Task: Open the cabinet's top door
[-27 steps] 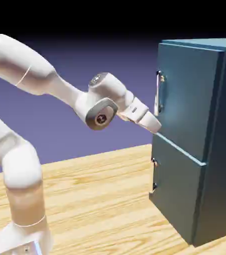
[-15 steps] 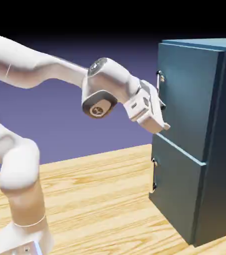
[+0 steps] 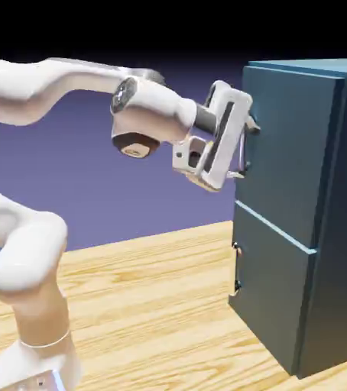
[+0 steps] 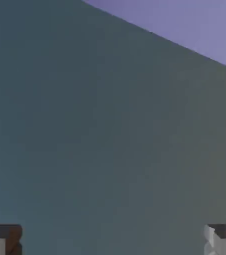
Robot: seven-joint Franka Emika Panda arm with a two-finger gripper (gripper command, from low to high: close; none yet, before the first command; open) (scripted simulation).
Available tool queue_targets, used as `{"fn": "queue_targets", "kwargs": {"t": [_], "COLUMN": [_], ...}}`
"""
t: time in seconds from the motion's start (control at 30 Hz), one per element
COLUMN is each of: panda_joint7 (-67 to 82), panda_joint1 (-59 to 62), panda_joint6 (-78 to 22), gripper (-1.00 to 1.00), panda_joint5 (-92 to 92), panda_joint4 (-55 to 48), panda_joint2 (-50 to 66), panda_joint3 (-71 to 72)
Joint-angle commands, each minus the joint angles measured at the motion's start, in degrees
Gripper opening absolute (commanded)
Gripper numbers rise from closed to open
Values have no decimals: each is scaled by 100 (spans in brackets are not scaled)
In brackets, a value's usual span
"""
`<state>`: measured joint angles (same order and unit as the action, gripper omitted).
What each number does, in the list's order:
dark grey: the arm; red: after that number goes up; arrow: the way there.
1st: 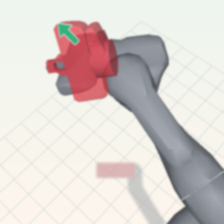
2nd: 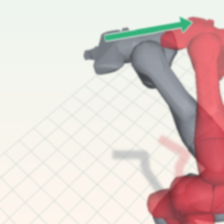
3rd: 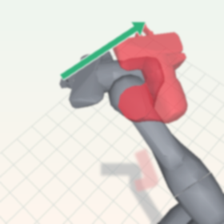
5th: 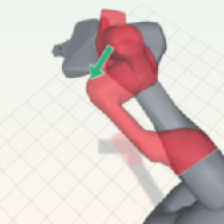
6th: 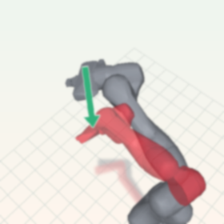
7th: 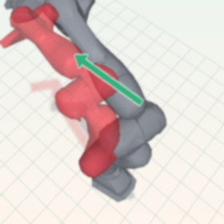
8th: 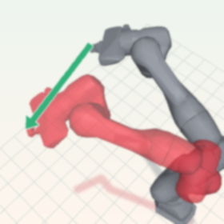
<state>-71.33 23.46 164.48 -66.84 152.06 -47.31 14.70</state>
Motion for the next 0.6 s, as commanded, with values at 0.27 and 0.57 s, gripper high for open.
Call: {"fn": "queue_targets", "kwargs": {"t": [0.27,0.57], "panda_joint7": [-1122,-2336], "panda_joint1": [650,1191], "panda_joint6": [-238,-396], "gripper": [0,0], "panda_joint5": [-2243,-4486], "panda_joint4": [-124,-84], "panda_joint2": [-426,-804], "panda_joint3": [777,1766]}}
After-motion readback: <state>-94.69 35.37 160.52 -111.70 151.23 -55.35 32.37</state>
